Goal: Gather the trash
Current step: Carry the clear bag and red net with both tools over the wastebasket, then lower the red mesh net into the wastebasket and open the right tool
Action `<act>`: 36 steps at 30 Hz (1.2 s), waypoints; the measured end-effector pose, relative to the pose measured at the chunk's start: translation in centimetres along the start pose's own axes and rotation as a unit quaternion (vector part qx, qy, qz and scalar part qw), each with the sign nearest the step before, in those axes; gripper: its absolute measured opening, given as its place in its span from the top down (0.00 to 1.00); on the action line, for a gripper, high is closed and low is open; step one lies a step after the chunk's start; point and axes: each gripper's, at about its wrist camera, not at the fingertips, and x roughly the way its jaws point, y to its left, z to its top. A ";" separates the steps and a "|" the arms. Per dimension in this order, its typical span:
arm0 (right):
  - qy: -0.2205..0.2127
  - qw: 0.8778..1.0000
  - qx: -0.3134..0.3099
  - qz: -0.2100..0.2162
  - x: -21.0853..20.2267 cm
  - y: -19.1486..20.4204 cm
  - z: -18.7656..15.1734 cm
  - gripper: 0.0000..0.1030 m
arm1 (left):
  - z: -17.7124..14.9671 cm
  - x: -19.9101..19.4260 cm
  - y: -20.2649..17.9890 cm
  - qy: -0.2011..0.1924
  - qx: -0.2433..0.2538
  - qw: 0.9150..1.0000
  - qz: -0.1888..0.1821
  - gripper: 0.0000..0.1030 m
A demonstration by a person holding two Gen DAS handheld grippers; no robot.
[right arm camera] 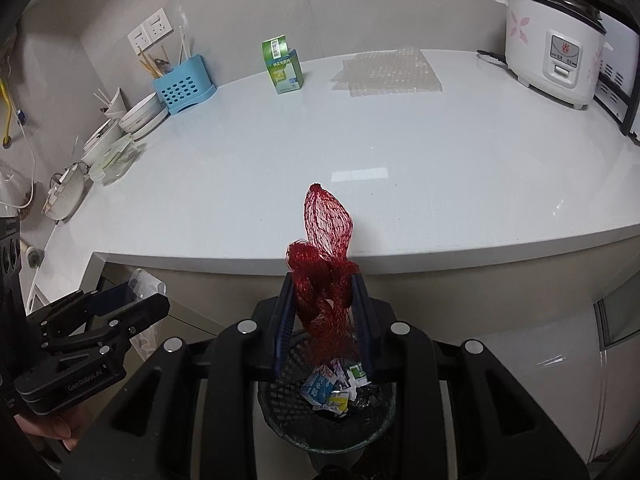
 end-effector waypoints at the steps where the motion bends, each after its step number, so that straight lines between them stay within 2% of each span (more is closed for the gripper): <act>1: 0.003 1.000 0.000 0.000 0.1 0.0 -0.4 0.75 | -0.5 0.2 0.1 0.003 -0.002 1.000 0.001 0.51; 9: 0.031 0.999 -0.012 0.004 1.8 0.7 -3.2 0.75 | -3.8 1.8 1.1 0.030 -0.010 0.999 0.009 0.51; 20: 0.094 0.995 -0.022 0.007 6.1 1.2 -7.7 0.75 | -7.8 4.3 3.3 0.068 -0.041 0.997 0.015 0.51; 36: 0.186 0.982 -0.028 -0.014 12.4 0.6 -11.5 0.74 | -9.9 6.3 4.4 0.101 -0.054 0.993 0.011 0.51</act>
